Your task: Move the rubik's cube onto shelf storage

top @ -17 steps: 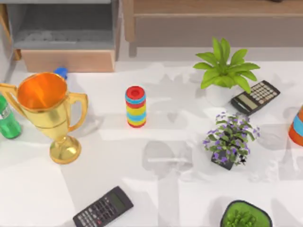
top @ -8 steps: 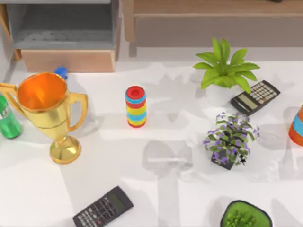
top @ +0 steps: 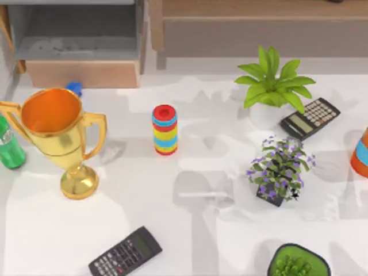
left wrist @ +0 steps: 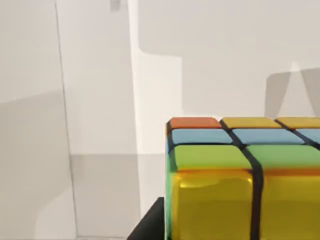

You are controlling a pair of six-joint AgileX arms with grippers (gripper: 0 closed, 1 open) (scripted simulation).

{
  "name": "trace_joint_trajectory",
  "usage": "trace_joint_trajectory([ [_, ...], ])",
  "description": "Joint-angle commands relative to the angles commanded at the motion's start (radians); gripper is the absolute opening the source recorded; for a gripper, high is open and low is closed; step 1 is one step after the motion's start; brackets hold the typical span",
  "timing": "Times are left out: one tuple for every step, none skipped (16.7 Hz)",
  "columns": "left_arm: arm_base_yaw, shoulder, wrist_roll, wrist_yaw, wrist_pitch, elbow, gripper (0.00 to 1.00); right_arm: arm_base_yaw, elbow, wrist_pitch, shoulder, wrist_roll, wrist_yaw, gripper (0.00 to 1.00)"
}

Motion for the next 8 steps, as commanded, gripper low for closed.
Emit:
trace_joint_trajectory([
  [-0.029, -0.047, -0.008, -0.03, 0.029, -0.046, 0.0, 0.0, 0.0, 0.0, 0.0, 0.0, 0.0, 1.0],
  [-0.063, -0.093, -0.017, -0.061, 0.061, -0.094, 0.0, 0.0, 0.0, 0.0, 0.0, 0.0, 0.0, 1.0],
  [-0.102, -0.138, -0.025, -0.094, 0.098, -0.147, 0.0, 0.0, 0.0, 0.0, 0.0, 0.0, 0.0, 1.0],
  [-0.147, -0.181, -0.034, -0.127, 0.139, -0.202, 0.0, 0.0, 0.0, 0.0, 0.0, 0.0, 0.0, 1.0],
  [-0.195, -0.22, -0.043, -0.161, 0.183, -0.26, 0.0, 0.0, 0.0, 0.0, 0.0, 0.0, 0.0, 1.0],
  [-0.248, -0.254, -0.051, -0.195, 0.233, -0.321, 0.0, 0.0, 0.0, 0.0, 0.0, 0.0, 0.0, 1.0],
  [-0.304, -0.284, -0.06, -0.228, 0.286, -0.383, 0.0, 0.0, 0.0, 0.0, 0.0, 0.0, 0.0, 1.0],
  [-0.363, -0.311, -0.068, -0.261, 0.343, -0.445, 0.0, 0.0, 0.0, 0.0, 0.0, 0.0, 0.0, 1.0],
])
